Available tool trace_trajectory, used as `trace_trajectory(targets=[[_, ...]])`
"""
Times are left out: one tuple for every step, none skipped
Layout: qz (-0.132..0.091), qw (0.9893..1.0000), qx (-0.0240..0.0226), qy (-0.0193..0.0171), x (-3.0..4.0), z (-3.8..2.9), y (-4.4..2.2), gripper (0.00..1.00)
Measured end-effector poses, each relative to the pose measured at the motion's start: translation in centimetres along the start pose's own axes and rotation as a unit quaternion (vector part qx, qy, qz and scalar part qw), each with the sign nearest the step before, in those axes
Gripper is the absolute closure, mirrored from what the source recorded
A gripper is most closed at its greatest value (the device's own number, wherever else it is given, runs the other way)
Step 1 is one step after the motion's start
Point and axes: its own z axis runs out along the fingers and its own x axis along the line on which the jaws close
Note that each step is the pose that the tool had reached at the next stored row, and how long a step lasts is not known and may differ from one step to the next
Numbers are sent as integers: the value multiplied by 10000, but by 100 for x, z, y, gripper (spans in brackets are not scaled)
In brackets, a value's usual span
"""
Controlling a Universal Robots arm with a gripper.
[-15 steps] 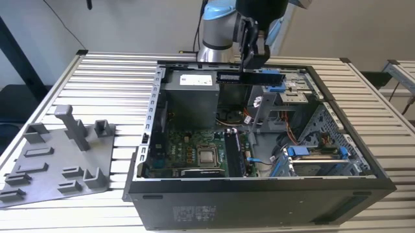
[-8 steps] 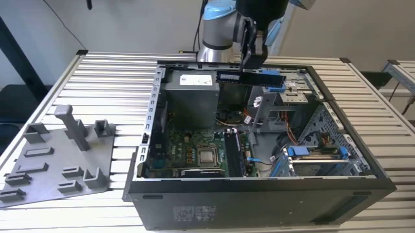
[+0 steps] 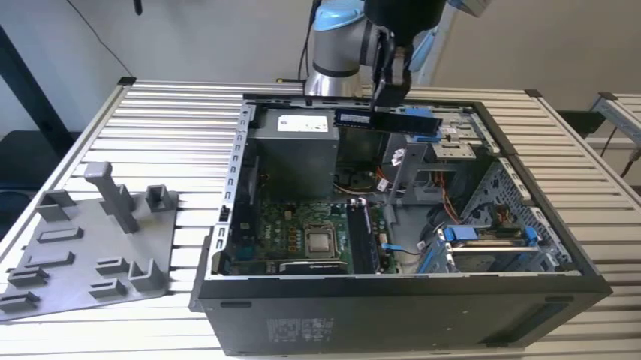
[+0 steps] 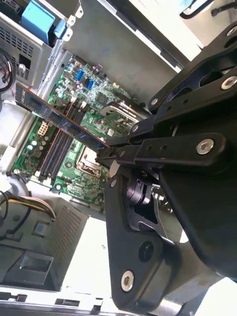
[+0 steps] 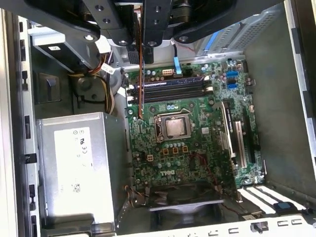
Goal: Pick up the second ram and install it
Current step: 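Insert the second ram into the second slot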
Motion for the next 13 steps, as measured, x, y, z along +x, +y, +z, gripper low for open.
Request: trace_trajectory(targets=[[23, 10000, 0, 0, 0, 0, 0, 86], [45, 10000, 0, 0, 0, 0, 0, 86], [69, 10000, 0, 1, 0, 0, 0, 86], [94, 10000, 1, 1, 0, 0, 0, 86], [119, 9999, 1, 1, 0, 1, 0, 86], [144, 9999, 1, 1, 0, 1, 0, 86], [162, 9999, 1, 1, 0, 1, 0, 86], [175, 9998, 1, 1, 0, 1, 0, 86], [190, 9998, 2, 1, 0, 1, 0, 86], [209, 9998, 2, 2, 0, 1, 0, 86], [230, 9997, 2, 2, 0, 1, 0, 86], [263, 9997, 2, 2, 0, 2, 0, 86], [303, 9995, 3, 2, 0, 3, 0, 86]])
